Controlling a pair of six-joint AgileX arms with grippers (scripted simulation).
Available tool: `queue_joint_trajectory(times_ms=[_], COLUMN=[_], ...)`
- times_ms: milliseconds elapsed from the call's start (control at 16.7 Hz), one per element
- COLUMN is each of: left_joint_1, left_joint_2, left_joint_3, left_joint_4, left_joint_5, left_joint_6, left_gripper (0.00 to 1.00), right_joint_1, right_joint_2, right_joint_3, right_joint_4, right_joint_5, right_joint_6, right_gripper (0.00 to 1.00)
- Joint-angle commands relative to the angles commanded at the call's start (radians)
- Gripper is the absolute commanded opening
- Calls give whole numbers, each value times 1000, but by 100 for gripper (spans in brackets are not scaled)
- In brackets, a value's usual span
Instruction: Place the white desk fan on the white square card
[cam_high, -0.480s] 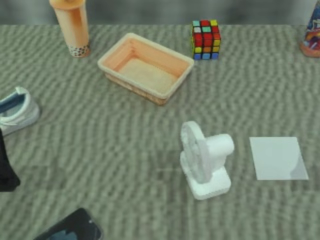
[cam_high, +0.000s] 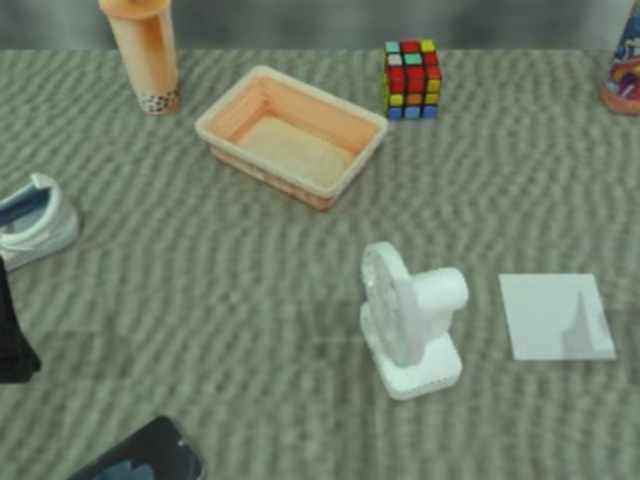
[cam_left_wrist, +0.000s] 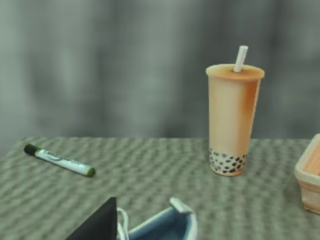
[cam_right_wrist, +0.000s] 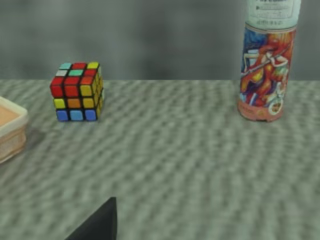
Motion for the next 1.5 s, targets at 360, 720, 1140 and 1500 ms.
queue_joint_trajectory(times_ms=[360,720,1140,1500], left_joint_1=[0,0,0,0], left_joint_2=[0,0,0,0], left_joint_3=[0,0,0,0], left_joint_4=[0,0,0,0], left_joint_5=[0,0,0,0], left_joint_6=[0,0,0,0], left_gripper=[100,100,100,100], right_joint_1=[188,403,595,645], right_joint_2=[533,1159,1727,1865], right_joint_3=[509,1117,1640,1754], right_joint_4=[-373,-777,-1155,-1262], right_joint_5=[1,-3,-3,-1], right_joint_6=[115,252,364,390], right_gripper=[100,100,100,100])
